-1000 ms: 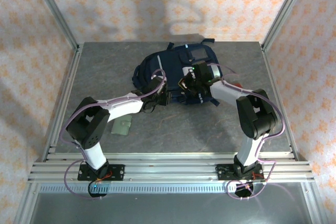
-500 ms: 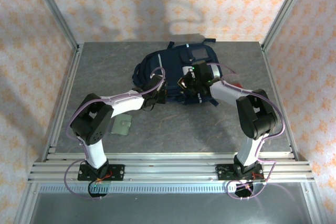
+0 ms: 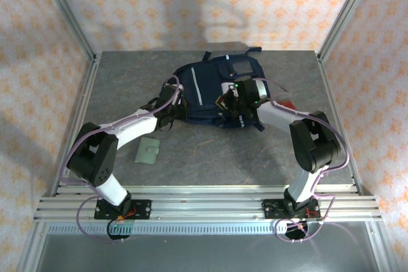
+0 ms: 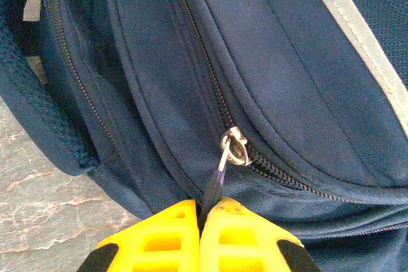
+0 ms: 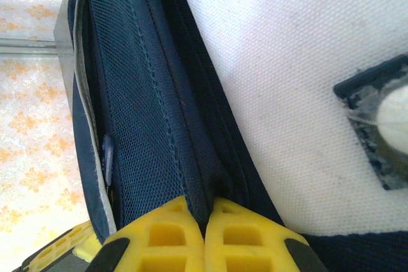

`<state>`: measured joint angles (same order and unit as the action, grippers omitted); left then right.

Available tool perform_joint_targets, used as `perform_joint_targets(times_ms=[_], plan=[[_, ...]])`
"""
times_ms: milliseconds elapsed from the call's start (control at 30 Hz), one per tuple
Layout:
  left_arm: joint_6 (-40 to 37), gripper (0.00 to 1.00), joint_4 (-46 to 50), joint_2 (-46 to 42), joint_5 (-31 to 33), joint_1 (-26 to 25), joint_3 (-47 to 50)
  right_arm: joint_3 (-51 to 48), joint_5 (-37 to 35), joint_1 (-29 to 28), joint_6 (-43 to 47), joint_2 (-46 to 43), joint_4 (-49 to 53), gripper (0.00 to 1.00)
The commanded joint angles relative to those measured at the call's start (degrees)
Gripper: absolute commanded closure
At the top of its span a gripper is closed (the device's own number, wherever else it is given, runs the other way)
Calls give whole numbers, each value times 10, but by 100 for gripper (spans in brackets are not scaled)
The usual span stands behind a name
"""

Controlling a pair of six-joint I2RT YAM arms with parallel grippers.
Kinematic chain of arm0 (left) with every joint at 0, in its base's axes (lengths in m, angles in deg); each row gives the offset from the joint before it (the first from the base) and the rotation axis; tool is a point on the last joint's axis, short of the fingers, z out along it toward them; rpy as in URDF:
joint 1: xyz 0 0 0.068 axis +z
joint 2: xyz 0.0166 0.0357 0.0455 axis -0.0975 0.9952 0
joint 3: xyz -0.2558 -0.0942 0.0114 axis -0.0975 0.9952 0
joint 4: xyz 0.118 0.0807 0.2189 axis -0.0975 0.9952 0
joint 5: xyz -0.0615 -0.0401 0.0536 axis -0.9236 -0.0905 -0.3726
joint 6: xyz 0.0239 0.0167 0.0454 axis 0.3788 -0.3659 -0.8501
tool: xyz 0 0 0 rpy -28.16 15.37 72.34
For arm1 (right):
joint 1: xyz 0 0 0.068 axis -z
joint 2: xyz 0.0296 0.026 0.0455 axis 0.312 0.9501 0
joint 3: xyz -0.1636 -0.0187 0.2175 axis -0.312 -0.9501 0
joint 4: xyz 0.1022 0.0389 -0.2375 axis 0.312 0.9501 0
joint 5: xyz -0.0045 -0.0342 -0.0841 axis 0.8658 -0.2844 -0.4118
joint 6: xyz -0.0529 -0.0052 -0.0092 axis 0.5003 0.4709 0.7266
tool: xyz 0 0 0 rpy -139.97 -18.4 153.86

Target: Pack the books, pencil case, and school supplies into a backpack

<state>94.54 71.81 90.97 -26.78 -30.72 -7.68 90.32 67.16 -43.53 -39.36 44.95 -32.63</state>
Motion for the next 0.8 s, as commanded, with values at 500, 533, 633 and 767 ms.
perform_joint_targets(times_ms=[500, 533, 633, 767], plan=[[31, 100, 18, -20, -47, -142, -2, 155, -33, 62, 91, 40, 118, 77], [36, 100, 13, -15, -40, -148, -8, 138, -24, 61, 81, 33, 111, 69], [41, 100, 0, -2, -28, -158, -23, 74, -10, 55, 53, -6, 81, 57], [42, 100, -9, 1, -27, -162, -33, -15, 3, 40, 18, -72, 39, 53]])
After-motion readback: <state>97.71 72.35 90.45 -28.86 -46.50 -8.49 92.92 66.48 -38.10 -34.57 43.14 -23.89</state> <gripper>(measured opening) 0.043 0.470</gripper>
